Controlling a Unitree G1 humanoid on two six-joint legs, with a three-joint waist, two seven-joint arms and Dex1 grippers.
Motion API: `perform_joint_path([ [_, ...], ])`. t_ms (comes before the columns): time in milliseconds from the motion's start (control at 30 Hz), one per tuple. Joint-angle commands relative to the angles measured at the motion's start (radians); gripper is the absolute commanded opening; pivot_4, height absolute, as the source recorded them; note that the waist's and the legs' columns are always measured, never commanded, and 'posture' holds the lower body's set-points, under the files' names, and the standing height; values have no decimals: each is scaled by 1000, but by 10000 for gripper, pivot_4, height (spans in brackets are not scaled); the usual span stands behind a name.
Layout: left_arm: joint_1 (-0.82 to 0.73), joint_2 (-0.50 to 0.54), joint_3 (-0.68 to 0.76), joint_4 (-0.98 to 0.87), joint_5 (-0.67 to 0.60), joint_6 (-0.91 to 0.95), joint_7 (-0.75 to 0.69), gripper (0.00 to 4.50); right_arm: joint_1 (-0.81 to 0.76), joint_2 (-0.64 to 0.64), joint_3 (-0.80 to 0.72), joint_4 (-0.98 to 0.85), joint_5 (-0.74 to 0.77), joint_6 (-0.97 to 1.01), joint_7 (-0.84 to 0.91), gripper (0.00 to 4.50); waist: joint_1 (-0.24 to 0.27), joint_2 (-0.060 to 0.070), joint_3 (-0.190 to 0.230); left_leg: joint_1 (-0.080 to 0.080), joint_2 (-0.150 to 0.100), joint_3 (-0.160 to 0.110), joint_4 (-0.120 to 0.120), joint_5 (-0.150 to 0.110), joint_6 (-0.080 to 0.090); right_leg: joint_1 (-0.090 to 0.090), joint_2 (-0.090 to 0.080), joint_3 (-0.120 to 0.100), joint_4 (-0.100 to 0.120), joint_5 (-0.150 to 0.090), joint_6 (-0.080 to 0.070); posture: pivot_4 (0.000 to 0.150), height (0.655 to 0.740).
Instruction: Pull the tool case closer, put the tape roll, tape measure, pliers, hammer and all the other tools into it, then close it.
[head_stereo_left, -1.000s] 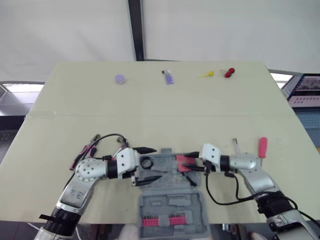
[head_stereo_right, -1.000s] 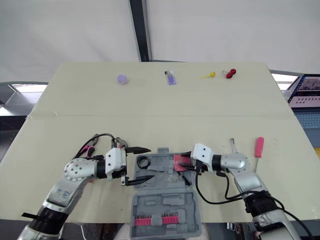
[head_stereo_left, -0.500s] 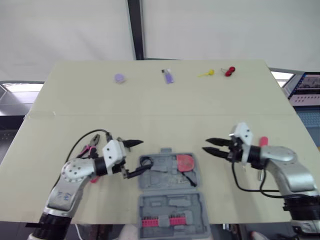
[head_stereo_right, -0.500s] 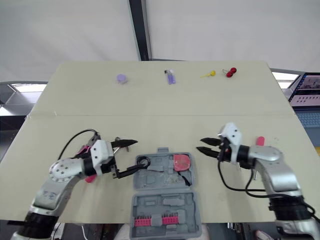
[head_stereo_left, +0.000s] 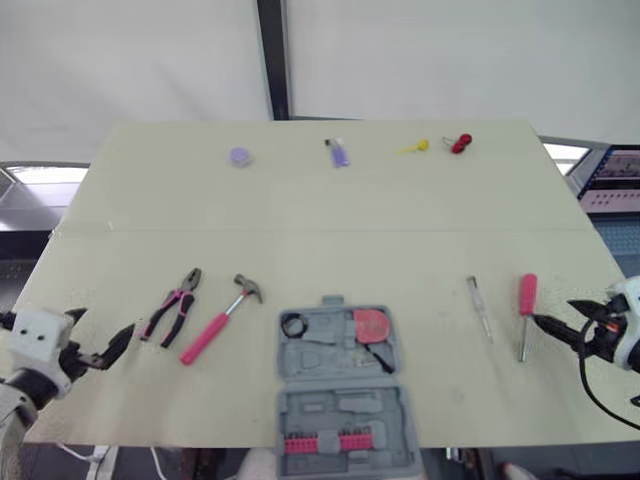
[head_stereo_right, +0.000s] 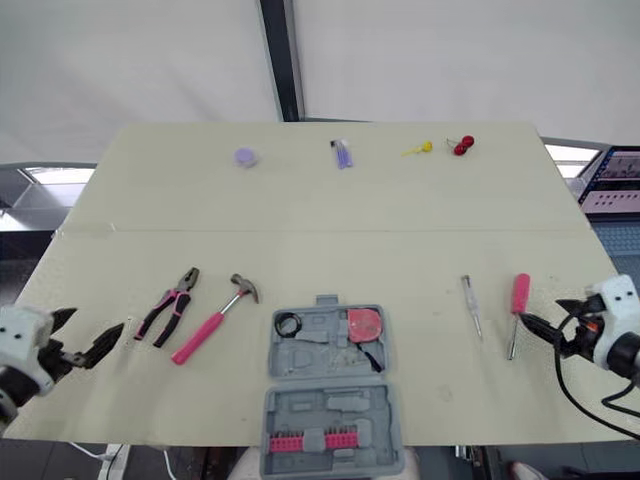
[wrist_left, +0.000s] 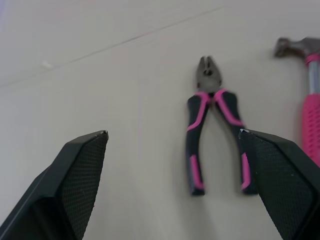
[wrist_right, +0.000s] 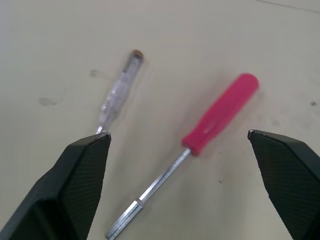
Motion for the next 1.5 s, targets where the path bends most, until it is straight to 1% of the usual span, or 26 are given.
perform_joint_path([
  [33, 49, -24, 55, 61, 47, -67, 54, 45000, -27, -21, -57, 125, 3, -64, -8, 44200, -1, 0, 0, 0, 0, 0, 0, 0, 0, 0, 0, 0, 0, 0, 0, 1500, 7400],
  [133, 51, -36, 86, 118, 62, -85, 110, 45000, -29, -27, -52, 199, -11, -109, -11, 44200, 0, 0, 0, 0, 0, 1, 0, 0, 0, 0, 0, 1, -1, 0, 0, 1500, 7400],
  [267, 33, -40, 121, 196, 57, -89, 170, 45000, -35, -25, -60, 238, -4, -129, -27, 44200, -2, 0, 0, 0, 0, 1, 0, 0, 0, 0, 0, 1, -1, 0, 0, 1500, 7400],
  [500, 19, -16, 127, 249, 54, -105, 176, 45000, -31, -24, -56, 212, -5, -129, -38, 44200, -1, 0, 0, 0, 0, 1, 0, 0, 0, -1, 0, 1, 0, 0, 0, 1500, 7400],
  [633, -13, -3, 108, 249, 48, -104, 164, 45000, -15, -22, -69, 164, 9, -105, -43, 44200, 2, 0, 0, 0, 0, 1, 0, 0, 0, -1, 0, 1, 0, 0, 0, 1500, 7400],
  [733, -34, 8, 81, 241, 46, -108, 133, 45000, -7, -15, -86, 84, 43, -58, -41, 44200, -1, 0, 0, 0, 0, 1, 0, 0, 0, -1, 0, 1, 0, 0, 0, 1500, 7400],
  [933, -84, 12, -4, 165, -6, -73, 34, 45000, 21, -4, -54, -182, 108, 72, -27, 44200, 0, 1, 0, 0, 0, 1, 0, 0, 0, -1, 0, 1, 1, 0, 0, 1500, 7400],
  [1067, -161, 11, -81, 114, -19, -6, 26, 45000, -6, 8, 27, -376, 172, 168, -7, 44200, 0, 1, 0, 0, 1, 1, 0, 0, 0, -1, 0, 1, 1, 0, 0, 1500, 7400],
  [1133, -207, 23, -143, 92, 18, 52, 51, 45000, -52, 14, 86, -466, 212, 218, 1, 44200, 0, 1, 0, 0, 1, 1, 0, 0, 0, -1, 0, 1, 1, 0, 0, 1500, 7400],
  [1267, -308, 13, -229, 64, 29, 171, 94, 45000, -197, 26, 216, -591, 254, 289, 0, 44200, -1, 1, 1, 0, 0, 0, 1, 0, 0, -1, 0, 1, 2, 0, 0, 1500, 7400],
  [1400, -375, -9, -278, 22, 46, 264, 157, 45000, -334, 49, 335, -663, 293, 333, 35, 44200, -2, 1, 1, 0, 0, 0, 0, 0, 0, -2, 0, 0, 2, 0, 0, 1500, 7400],
  [1500, -411, -14, -298, 9, 54, 340, 197, 45000, -393, 52, 404, -697, 303, 328, 91, 44200, -2, 0, 1, -1, 0, 0, 1, 0, 0, -2, 0, 0, 2, 0, 0, 1500, 7400],
])
